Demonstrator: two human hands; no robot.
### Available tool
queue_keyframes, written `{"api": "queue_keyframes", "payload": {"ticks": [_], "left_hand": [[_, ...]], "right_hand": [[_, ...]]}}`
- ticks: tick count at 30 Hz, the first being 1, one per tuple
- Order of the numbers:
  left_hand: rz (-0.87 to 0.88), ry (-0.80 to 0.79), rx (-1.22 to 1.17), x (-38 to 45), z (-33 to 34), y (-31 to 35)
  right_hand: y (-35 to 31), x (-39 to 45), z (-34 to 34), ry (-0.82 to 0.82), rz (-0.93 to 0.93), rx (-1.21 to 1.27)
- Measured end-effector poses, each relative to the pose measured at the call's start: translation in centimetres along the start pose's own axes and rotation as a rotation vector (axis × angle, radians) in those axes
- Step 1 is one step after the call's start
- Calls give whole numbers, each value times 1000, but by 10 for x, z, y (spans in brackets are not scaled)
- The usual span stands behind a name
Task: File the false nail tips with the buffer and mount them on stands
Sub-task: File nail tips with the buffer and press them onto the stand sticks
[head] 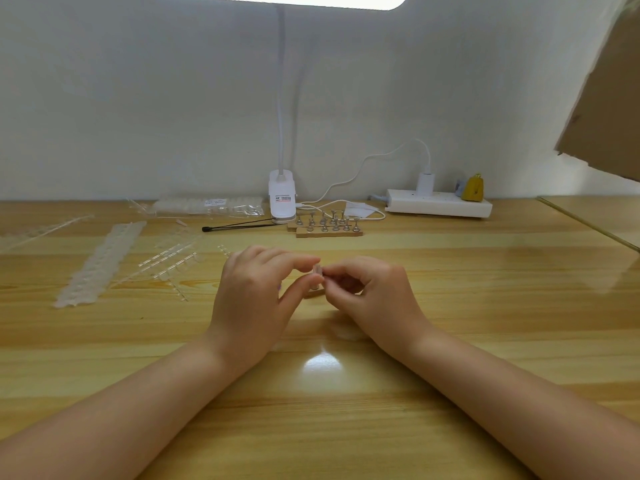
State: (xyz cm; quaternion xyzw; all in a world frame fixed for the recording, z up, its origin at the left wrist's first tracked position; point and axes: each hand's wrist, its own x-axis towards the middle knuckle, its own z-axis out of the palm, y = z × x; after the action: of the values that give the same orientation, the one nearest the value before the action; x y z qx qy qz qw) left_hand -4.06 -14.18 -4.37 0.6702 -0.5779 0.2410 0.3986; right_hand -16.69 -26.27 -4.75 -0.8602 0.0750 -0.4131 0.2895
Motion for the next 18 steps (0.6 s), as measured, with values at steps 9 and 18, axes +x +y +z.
{"api": "queue_keyframes", "payload": {"ticks": [9,18], "left_hand": [[8,-16,-12,1,-1,2],[-78,-32,-126,2,-4,4]], "right_hand": [[-1,0,-1,0,-38,11],[-3,-1,-3,-2,-106,-33]]}}
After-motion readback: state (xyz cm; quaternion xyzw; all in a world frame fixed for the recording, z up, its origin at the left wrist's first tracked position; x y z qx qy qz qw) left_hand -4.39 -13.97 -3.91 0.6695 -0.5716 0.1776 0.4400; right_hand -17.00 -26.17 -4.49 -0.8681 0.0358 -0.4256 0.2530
